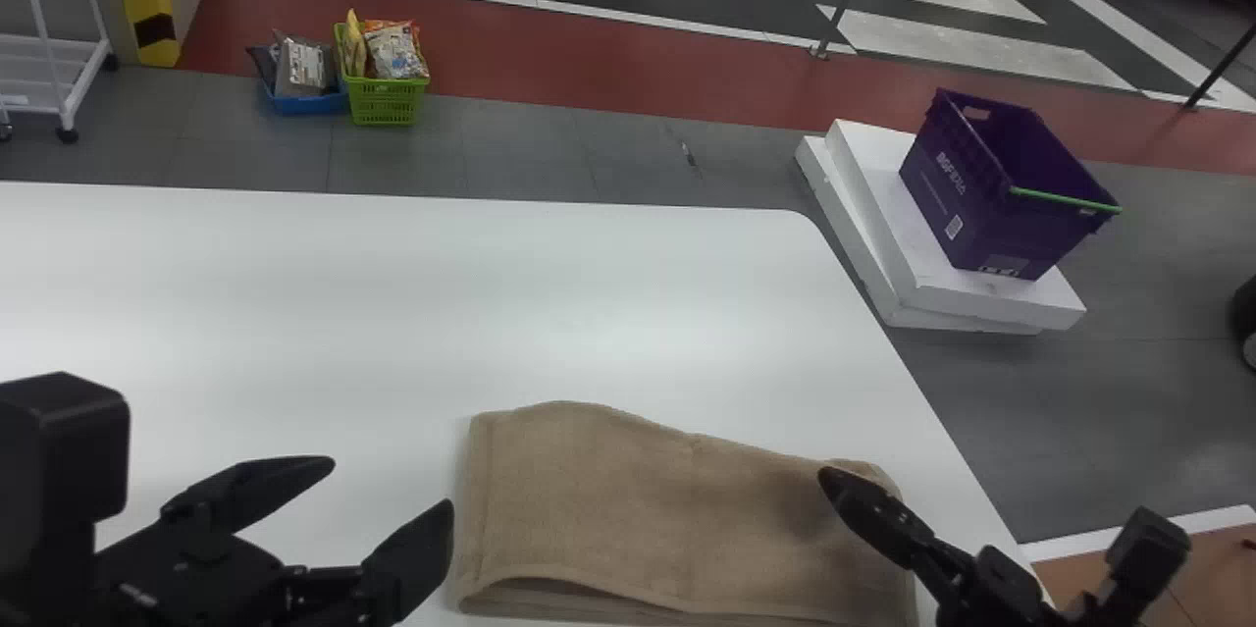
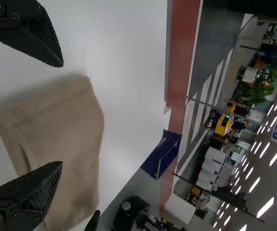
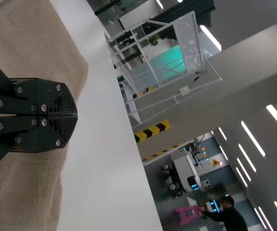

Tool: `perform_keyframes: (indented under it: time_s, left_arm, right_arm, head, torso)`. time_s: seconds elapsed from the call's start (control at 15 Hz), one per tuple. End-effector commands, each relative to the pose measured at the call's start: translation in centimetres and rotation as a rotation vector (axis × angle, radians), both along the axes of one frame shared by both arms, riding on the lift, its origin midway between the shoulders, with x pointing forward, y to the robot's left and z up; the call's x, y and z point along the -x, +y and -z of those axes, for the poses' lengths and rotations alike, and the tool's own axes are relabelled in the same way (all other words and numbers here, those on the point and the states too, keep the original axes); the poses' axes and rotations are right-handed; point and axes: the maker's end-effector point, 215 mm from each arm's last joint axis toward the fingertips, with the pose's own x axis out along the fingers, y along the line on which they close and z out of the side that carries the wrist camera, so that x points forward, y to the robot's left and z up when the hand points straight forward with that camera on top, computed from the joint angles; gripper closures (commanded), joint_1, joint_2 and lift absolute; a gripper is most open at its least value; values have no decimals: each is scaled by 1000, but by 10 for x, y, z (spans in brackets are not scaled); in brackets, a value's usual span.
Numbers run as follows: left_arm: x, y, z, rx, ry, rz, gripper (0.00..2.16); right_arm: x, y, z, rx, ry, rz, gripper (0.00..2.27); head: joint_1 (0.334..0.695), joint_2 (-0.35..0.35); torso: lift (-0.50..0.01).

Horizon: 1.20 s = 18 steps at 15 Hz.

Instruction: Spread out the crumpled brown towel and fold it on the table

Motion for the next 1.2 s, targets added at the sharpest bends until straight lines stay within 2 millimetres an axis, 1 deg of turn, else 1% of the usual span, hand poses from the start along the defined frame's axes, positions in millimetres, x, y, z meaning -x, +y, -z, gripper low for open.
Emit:
perform_keyframes:
  time_s: [0.0,0.13,0.27,0.33,0.47,0.67,0.8,0.93,1.0,1.13]
  left_arm:
    - [-3,13,-4,-5,-17,-27,93]
    - [-3,18,-5,-2,-18,-36,93]
    - [-2,20,-4,-5,-21,-37,93]
    - [-2,22,-3,-10,-21,-37,93]
    - [-2,25,-3,-11,-21,-42,93]
    - [-3,26,-7,-10,-32,-45,93]
    - [-4,26,-7,-10,-30,-45,93]
    - [-4,26,-6,-10,-28,-45,93]
    - [-4,28,-5,-14,-25,-50,93]
    - [-7,33,-5,-18,-30,-59,93]
  right_arm:
    - [-17,30,4,44,-12,-42,1541]
    - [-36,60,10,127,-19,-72,1538]
    - [-46,82,16,142,-11,-88,1541]
    - [-48,93,20,147,-1,-106,1538]
    - [-47,108,31,163,24,-139,1541]
    - [-46,125,49,175,62,-166,1538]
    - [-49,145,56,175,73,-202,1541]
    - [-50,171,62,172,83,-244,1538]
    - [-49,187,63,166,83,-273,1538]
    - [-50,215,64,176,83,-316,1541]
  head:
    - [695,-350]
    - [695,-350]
    - [695,-350]
    - [695,-350]
    - [695,-350]
    - [695,-319]
    - [695,-296]
    - [695,-278]
    - [695,-248]
    - [695,-216]
  torso:
    - [-127]
    - [-127]
    - [-127]
    - [-127]
    - [-127]
    - [-127]
    - [-127]
    - [-127]
    - [-127]
    - [-127]
